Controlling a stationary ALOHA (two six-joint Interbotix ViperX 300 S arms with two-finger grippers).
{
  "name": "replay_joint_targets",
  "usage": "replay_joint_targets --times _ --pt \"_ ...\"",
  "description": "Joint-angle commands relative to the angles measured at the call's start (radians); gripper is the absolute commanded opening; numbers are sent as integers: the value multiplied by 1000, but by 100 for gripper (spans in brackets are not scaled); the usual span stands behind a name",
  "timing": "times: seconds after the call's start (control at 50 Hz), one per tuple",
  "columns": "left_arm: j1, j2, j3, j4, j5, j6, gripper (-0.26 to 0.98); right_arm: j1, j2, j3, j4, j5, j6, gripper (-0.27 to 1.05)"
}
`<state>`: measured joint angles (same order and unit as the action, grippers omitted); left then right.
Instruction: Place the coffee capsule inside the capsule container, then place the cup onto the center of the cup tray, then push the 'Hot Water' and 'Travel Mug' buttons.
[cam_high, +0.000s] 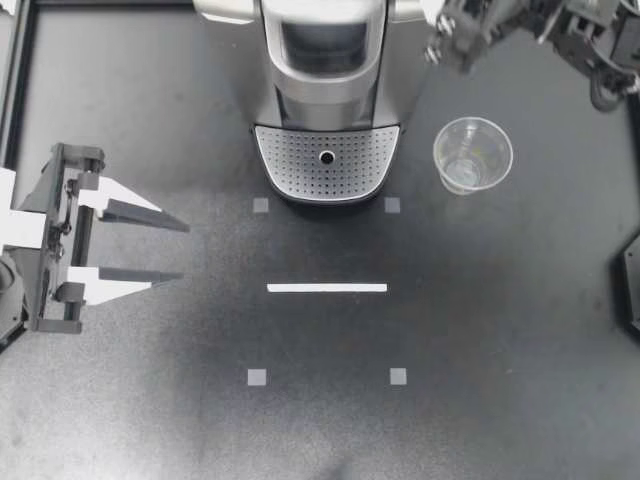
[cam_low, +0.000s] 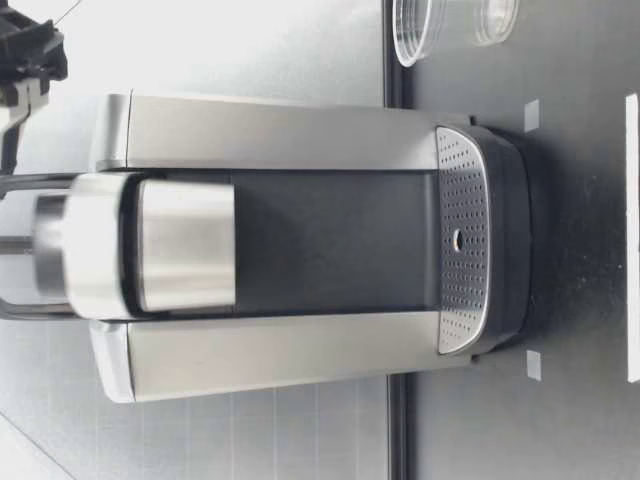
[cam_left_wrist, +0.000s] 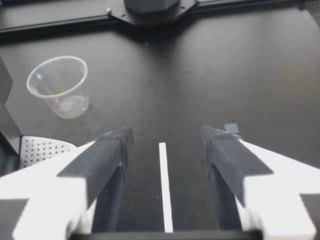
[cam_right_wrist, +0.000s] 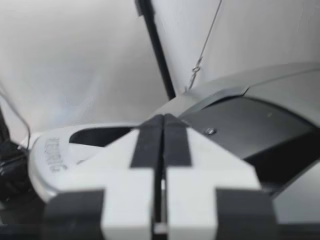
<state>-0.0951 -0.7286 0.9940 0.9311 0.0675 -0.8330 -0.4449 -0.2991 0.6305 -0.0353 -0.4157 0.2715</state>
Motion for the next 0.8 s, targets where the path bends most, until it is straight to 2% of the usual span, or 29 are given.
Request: replay_joint_targets --times 0.0,0.36,0.78 --pt "5 -3 -14 -2 -3 -2 47 20 -23 -5 -2 -11 2 7" --pt "5 5 -12 -2 -6 -2 47 77 -6 38 0 -2 34 7" --pt "5 9 -12 -2 -8 -2 47 83 -17 95 2 -2 84 7"
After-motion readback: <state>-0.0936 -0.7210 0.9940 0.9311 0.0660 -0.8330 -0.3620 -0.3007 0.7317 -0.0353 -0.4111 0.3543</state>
